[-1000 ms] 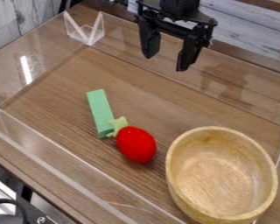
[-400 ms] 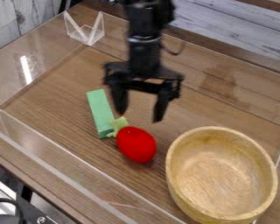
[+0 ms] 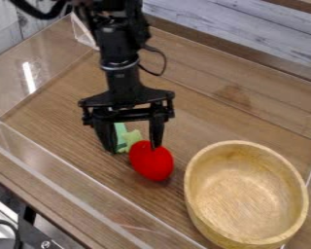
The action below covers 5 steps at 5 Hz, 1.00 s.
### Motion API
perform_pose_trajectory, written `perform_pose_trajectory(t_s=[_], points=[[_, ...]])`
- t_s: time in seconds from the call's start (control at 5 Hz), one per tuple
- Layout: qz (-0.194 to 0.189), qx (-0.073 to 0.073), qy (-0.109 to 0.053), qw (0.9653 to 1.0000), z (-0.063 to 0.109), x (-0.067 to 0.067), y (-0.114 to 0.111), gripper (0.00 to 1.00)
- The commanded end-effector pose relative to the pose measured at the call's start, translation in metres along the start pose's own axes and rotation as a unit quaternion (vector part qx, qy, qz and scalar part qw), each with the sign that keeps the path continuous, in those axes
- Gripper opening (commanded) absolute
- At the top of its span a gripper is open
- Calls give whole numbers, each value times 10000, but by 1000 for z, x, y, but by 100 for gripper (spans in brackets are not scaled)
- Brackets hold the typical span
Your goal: Move the red object to the right side of the table
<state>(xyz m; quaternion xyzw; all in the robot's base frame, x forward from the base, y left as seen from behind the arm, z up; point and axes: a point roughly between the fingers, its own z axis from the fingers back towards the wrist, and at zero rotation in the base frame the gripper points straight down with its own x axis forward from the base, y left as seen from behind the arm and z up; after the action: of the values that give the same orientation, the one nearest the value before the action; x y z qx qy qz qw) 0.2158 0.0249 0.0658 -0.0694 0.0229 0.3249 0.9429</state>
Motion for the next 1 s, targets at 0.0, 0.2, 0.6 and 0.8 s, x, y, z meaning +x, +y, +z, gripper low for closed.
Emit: perform_pose_trajectory(t_s=[0.0,0.2,0.6,0.8], points=[[670,-343,-261,9968,3,4,-2,100],[1423,-535,-363,9877,-3,13,9,100],[2052,-698,-405,9754,-18,20,12,100],[2024,-692,-427,9759,-27,18,7,100]])
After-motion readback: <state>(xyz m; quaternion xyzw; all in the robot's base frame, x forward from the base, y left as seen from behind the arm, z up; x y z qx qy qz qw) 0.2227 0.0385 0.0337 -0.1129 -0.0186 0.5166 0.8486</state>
